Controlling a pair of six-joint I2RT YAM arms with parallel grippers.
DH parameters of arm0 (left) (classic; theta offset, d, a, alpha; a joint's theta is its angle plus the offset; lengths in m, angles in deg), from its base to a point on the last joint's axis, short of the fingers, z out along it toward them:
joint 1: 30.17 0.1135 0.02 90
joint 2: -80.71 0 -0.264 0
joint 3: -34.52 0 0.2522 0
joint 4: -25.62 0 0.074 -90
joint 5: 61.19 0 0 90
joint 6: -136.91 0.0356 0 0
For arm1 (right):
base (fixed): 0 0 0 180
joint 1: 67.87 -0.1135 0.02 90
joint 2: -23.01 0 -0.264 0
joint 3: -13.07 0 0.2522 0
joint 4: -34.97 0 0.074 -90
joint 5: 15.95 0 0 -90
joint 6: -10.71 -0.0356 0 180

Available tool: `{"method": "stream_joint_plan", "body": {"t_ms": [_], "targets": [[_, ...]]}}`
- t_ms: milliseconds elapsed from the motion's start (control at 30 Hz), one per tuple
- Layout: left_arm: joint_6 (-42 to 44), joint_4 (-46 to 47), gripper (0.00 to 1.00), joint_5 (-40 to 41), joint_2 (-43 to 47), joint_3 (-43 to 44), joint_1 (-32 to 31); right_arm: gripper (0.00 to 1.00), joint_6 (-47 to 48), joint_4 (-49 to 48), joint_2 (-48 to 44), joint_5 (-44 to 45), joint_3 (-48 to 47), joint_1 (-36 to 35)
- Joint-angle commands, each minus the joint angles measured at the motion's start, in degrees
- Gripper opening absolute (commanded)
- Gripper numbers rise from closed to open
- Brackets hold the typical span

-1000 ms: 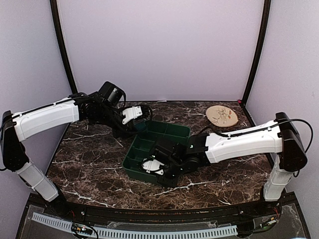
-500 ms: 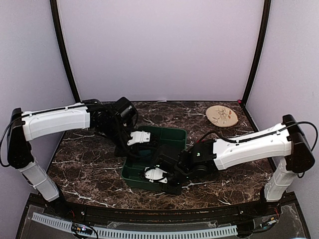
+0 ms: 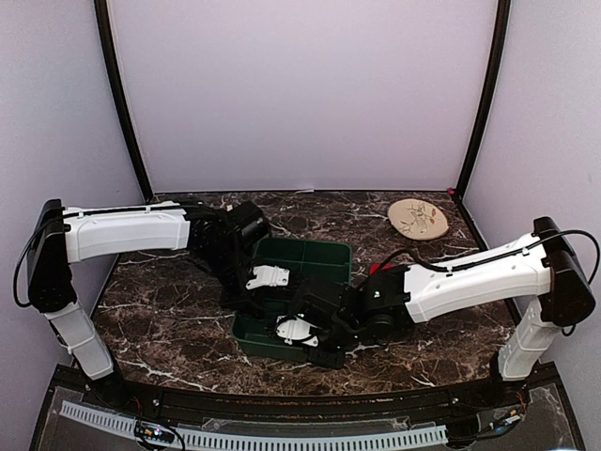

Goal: Roll the socks
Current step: Place the sock in the storage box.

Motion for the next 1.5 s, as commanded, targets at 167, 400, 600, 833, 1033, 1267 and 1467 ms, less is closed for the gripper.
{"method": "stream_joint_plan", "body": {"t_ms": [167, 400, 600, 833, 1033, 1267, 1467], "targets": [[-0.5, 0.7, 0.00, 2.6, -3.1, 1.9, -0.2, 0.16, -1.0, -3.2, -2.4, 0.2, 1.3, -0.7], [-0.9, 1.6, 0.00, 4.2, -3.5, 4.0, -0.2, 0.16, -1.4, -3.6, -2.8, -0.1, 1.9, -0.8], [-0.7, 1.9, 0.00, 4.1, -4.7, 3.7, 0.0, 0.16, -1.3, -3.6, -3.0, 0.1, 2.0, -0.8], [-1.1, 3.9, 0.00, 4.0, -5.8, 2.0, 0.0, 0.16, -1.2, -3.6, -3.1, 0.0, 1.9, -0.8], [-1.7, 5.2, 0.04, 4.3, -7.4, 0.7, 0.1, 0.16, -1.2, -3.4, -3.1, 0.0, 1.9, -0.8], [-2.4, 5.7, 0.16, 4.6, -8.7, -1.3, 0.1, 0.16, -1.2, -3.3, -3.2, 0.1, 3.9, -0.9], [-4.2, 6.6, 0.25, 5.4, -9.5, -1.7, 0.2, 0.16, -0.9, -3.5, -3.1, 0.2, 4.3, -0.8]]}}
